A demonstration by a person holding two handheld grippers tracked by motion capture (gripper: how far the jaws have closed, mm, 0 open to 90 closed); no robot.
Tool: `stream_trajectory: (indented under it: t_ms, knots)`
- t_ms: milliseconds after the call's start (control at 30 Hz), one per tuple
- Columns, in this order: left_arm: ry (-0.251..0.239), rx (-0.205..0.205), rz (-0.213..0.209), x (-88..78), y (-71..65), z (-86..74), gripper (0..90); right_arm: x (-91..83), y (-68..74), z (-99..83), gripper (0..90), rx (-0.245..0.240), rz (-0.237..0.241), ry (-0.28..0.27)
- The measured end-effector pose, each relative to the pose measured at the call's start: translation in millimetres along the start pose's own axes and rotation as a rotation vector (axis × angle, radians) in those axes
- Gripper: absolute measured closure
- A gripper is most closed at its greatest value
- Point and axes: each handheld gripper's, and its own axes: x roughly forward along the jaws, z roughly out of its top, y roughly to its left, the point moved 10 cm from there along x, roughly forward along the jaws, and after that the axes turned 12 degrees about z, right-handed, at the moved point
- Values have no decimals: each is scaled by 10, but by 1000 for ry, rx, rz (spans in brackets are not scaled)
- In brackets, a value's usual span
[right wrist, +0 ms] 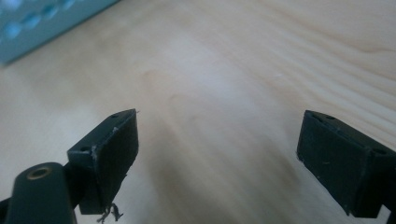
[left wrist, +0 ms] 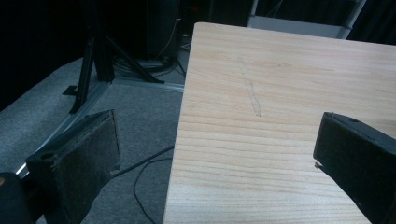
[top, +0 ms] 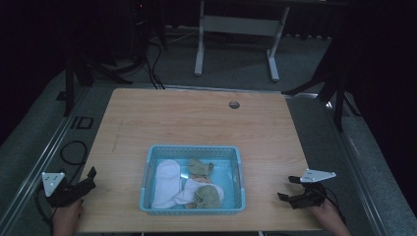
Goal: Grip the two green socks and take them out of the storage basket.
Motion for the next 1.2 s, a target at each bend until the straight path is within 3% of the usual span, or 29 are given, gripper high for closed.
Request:
stream_trajectory:
  t_ms: [100,167,200,400,600,1033,1200]
  knots:
    - [1,1,1,1,-1,-1,7,3,90,6,126,-66,41,99]
    - [1,1,1,1,-1,-1,7,0,111,19,126,-80,51,125]
    - [0,1,1,0,-1,-1,7,-18,166,52,127,-111,69,214]
    - [1,2,0,0,-2,-1,7,-40,261,70,127,-162,76,460]
    - [0,2,-2,0,-3,-1,7,-69,335,41,129,-156,107,693]
    - [1,0,-3,0,-2,-1,7,-58,453,94,135,-161,157,943]
    - [1,0,-4,0,-2,-1,7,-69,524,198,148,-191,178,943]
